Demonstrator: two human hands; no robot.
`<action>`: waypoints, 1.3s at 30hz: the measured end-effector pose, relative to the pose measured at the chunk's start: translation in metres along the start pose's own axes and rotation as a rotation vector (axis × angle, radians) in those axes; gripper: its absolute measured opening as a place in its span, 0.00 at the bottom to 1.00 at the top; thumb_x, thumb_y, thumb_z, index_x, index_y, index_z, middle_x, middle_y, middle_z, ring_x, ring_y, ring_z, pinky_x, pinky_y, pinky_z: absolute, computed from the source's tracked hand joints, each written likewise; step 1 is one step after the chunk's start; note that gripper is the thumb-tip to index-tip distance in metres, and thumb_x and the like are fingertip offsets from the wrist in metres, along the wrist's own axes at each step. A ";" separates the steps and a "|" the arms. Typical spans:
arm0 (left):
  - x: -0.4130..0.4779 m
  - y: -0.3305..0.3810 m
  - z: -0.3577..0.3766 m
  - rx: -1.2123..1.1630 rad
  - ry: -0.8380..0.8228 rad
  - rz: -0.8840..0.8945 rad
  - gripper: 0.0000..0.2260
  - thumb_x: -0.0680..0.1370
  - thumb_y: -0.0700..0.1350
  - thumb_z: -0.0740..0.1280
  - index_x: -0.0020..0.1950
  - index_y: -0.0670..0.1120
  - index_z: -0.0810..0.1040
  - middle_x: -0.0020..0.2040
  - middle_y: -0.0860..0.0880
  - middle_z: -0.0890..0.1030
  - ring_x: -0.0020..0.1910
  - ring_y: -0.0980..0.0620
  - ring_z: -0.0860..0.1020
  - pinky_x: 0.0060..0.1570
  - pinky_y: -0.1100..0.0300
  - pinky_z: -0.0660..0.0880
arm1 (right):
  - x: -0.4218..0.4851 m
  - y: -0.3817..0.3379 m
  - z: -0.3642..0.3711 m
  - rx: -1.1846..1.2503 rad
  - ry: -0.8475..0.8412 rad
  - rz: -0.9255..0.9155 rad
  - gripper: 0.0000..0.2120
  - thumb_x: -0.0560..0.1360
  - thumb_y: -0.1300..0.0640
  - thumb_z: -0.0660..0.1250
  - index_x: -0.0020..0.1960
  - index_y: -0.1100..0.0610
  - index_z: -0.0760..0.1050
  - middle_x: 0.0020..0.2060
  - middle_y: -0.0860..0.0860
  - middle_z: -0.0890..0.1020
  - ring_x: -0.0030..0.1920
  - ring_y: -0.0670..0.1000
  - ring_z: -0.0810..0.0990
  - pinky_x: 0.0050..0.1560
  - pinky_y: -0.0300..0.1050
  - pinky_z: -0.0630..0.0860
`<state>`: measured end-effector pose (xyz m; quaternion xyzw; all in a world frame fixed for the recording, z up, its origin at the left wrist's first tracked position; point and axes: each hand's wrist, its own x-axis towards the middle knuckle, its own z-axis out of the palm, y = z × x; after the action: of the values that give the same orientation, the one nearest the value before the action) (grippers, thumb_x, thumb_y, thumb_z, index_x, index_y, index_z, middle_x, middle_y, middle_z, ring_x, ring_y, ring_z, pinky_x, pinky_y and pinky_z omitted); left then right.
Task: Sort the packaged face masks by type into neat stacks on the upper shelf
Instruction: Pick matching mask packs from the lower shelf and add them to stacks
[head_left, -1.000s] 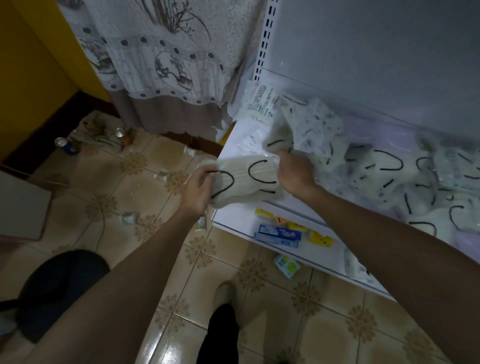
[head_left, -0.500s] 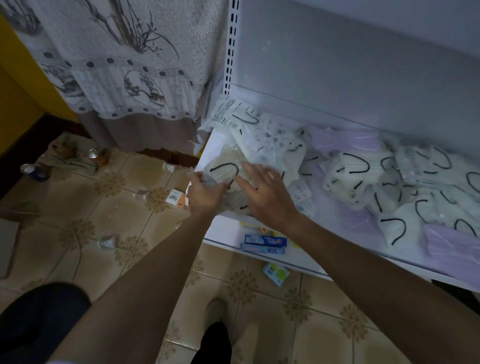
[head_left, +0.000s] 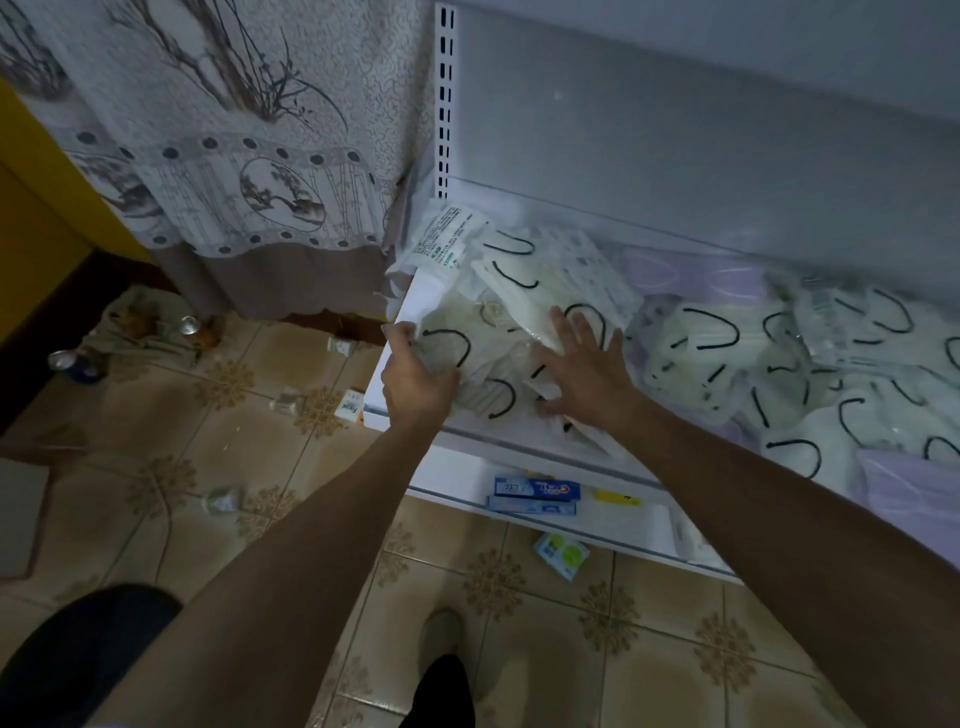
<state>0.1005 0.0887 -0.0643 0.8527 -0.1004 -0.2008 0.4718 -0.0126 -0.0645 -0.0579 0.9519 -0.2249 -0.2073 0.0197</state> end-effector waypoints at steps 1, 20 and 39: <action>-0.001 0.000 -0.003 -0.019 -0.015 0.002 0.28 0.71 0.38 0.71 0.66 0.48 0.63 0.58 0.45 0.75 0.54 0.44 0.74 0.46 0.56 0.71 | 0.001 0.004 -0.003 0.024 -0.023 -0.001 0.40 0.72 0.40 0.67 0.76 0.49 0.52 0.76 0.55 0.36 0.76 0.59 0.39 0.69 0.70 0.49; -0.016 -0.047 -0.056 -0.417 -0.061 -0.281 0.41 0.72 0.36 0.71 0.75 0.51 0.49 0.72 0.42 0.63 0.65 0.43 0.68 0.62 0.48 0.70 | -0.002 -0.038 0.021 0.112 0.373 -0.173 0.34 0.59 0.69 0.72 0.65 0.61 0.71 0.66 0.67 0.69 0.62 0.65 0.73 0.58 0.63 0.72; -0.021 -0.022 -0.043 -0.448 -0.131 -0.323 0.34 0.77 0.46 0.66 0.76 0.53 0.48 0.70 0.44 0.63 0.58 0.45 0.70 0.53 0.48 0.74 | -0.017 -0.101 -0.021 0.716 0.296 -0.148 0.10 0.78 0.61 0.58 0.50 0.63 0.78 0.45 0.59 0.81 0.45 0.58 0.79 0.48 0.52 0.75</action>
<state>0.1003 0.1407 -0.0571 0.7174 0.0533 -0.3449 0.6029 0.0249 0.0326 -0.0456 0.9318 -0.2085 0.0227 -0.2963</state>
